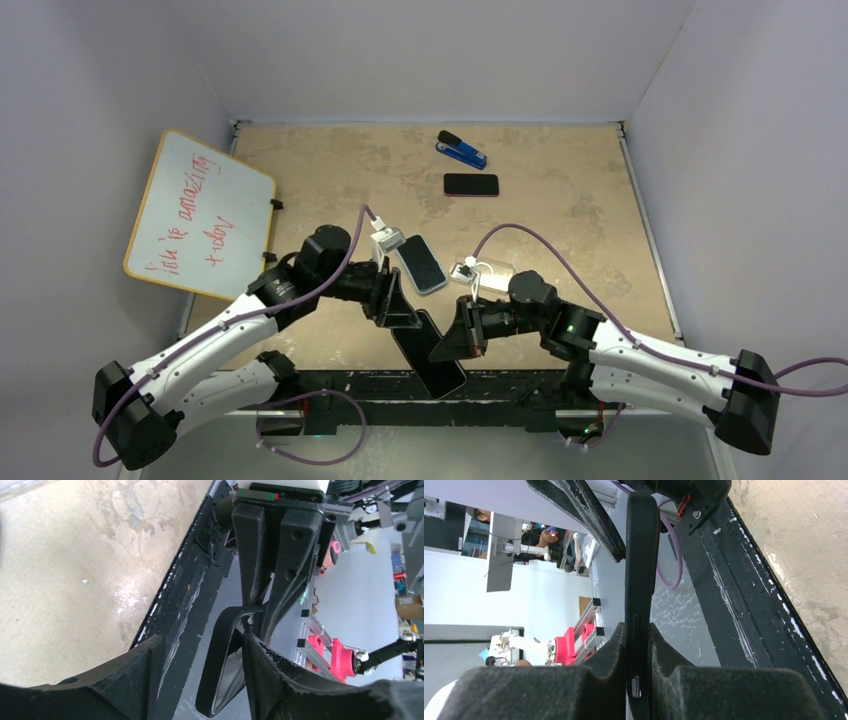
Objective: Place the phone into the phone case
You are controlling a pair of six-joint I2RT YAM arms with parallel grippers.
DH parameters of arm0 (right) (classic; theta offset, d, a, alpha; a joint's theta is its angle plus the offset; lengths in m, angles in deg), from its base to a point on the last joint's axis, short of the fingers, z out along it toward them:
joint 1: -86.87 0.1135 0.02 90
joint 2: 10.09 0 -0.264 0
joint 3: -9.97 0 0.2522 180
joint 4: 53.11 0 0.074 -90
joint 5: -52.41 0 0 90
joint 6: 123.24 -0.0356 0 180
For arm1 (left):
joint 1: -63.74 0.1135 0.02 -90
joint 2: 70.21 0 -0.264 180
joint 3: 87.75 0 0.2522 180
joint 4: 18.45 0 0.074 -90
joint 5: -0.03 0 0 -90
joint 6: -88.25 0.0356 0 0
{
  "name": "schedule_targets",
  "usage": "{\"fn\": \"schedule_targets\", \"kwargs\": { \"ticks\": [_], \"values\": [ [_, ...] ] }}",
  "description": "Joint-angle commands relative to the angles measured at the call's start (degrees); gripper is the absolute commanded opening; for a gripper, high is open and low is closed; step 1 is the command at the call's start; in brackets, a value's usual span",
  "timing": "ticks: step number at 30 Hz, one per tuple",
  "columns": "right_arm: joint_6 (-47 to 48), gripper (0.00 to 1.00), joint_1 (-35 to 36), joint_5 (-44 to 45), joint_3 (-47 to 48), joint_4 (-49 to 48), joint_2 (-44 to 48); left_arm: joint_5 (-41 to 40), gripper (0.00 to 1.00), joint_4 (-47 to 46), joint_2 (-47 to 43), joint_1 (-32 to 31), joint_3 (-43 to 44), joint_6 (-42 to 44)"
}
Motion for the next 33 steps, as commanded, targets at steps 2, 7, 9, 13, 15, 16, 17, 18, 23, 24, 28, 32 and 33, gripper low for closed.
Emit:
{"fn": "schedule_targets", "kwargs": {
  "ticks": [2, 7, 9, 13, 15, 16, 17, 18, 23, 24, 28, 32, 33],
  "values": [
    [1.6, 0.03, 0.0, -3.6, 5.1, -3.9, -0.2, 7.8, 0.52, -12.0, -1.9, 0.1, -5.2, -6.6],
    [2.8, 0.05, 0.0, -2.2, 6.3, -1.7, -0.1, 12.0, 0.29, -18.8, -1.3, 0.1, -8.9, -11.2],
    [3.1, 0.07, 0.0, -1.5, 6.3, -1.4, 0.1, 12.2, 0.15, -18.8, -1.3, 0.1, -8.5, -11.0],
    [3.1, 0.14, 0.0, -0.4, 7.4, 0.2, -0.1, 10.3, 0.00, -18.5, -1.4, 0.2, -8.0, -12.0],
    [3.5, 0.23, 0.0, 1.1, 8.1, 2.2, 0.3, 8.5, 0.00, -18.7, -1.2, 0.2, -8.2, -14.1],
    [3.6, 0.28, 0.0, 2.1, 8.2, 3.1, 0.7, 7.9, 0.00, -20.5, -1.2, 0.1, -8.7, -15.5],
    [3.5, 0.34, 0.0, 3.4, 8.3, 4.0, 1.3, 7.2, 0.00, -22.4, -1.4, 0.2, -9.3, -17.4],
    [3.2, 0.42, 0.0, 4.8, 8.1, 4.8, 2.2, 6.6, 0.00, -25.1, -1.8, 0.1, -10.1, -19.4],
    [2.1, 0.73, -0.1, 19.4, 7.1, 12.5, 9.0, 2.4, 0.00, -29.1, -4.3, 0.7, -11.0, -24.9],
    [1.8, 0.77, -0.1, 22.8, 6.6, 14.4, 10.7, 1.7, 0.00, -28.8, -4.8, 1.1, -10.5, -24.9],
    [-1.1, 0.98, -0.1, 32.3, 4.4, 17.2, 19.2, -2.4, 0.00, -26.4, -6.4, 2.8, -8.9, -25.5],
    [-4.3, 0.99, -0.2, 37.4, 2.3, 17.5, 24.7, -6.5, 0.00, -28.4, -8.9, 4.7, -10.2, -29.5],
    [-4.9, 0.99, -0.1, 38.0, 2.1, 17.7, 25.5, -7.0, 0.00, -29.9, -9.6, 5.3, -11.0, -31.2]
  ]
}}
